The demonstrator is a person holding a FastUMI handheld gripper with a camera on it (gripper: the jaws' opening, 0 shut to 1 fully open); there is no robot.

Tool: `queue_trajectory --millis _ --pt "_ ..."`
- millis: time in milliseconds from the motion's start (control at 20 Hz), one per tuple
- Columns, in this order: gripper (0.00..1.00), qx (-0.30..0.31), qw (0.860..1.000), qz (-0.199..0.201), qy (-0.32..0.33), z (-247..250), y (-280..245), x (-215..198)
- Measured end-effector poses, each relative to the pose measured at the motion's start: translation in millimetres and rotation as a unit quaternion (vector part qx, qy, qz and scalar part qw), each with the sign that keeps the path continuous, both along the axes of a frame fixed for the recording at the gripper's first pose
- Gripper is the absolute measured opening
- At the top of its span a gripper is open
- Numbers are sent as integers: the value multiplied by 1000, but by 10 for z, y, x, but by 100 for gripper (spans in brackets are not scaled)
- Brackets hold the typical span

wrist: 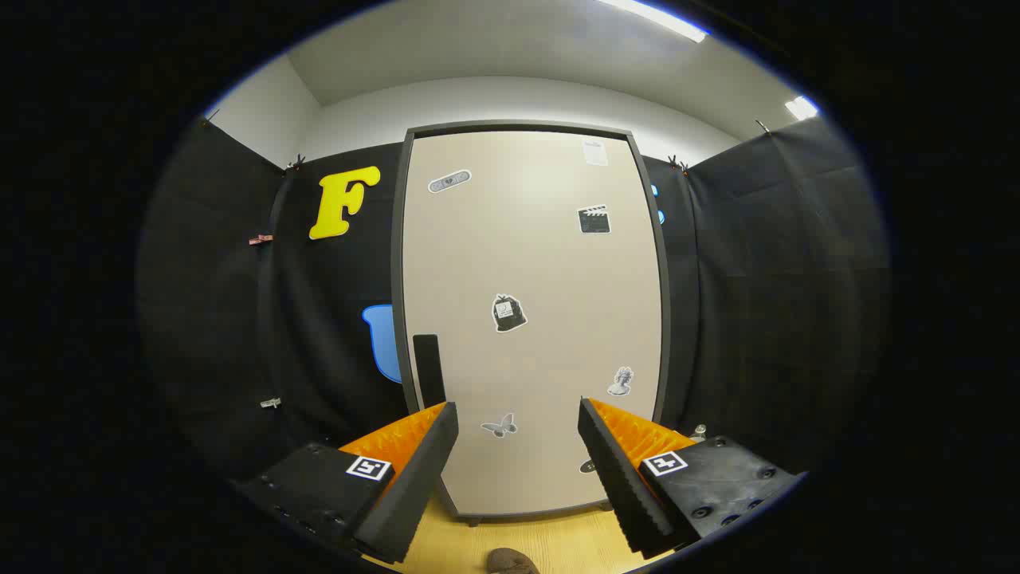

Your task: Open the shoe cabinet door, grab the shoes and put them into the shoe cabinet, then close the shoe cabinet door.

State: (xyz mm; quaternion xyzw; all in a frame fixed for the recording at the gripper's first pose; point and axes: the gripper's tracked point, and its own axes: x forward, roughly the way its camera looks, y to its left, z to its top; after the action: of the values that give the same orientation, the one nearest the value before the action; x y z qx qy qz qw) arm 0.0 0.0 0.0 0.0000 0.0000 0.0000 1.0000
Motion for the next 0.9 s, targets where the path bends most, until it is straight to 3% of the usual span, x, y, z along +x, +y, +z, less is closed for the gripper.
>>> queue_trajectory --millis 900 --pt "98 -5 1000 15 6 -57 227 134"
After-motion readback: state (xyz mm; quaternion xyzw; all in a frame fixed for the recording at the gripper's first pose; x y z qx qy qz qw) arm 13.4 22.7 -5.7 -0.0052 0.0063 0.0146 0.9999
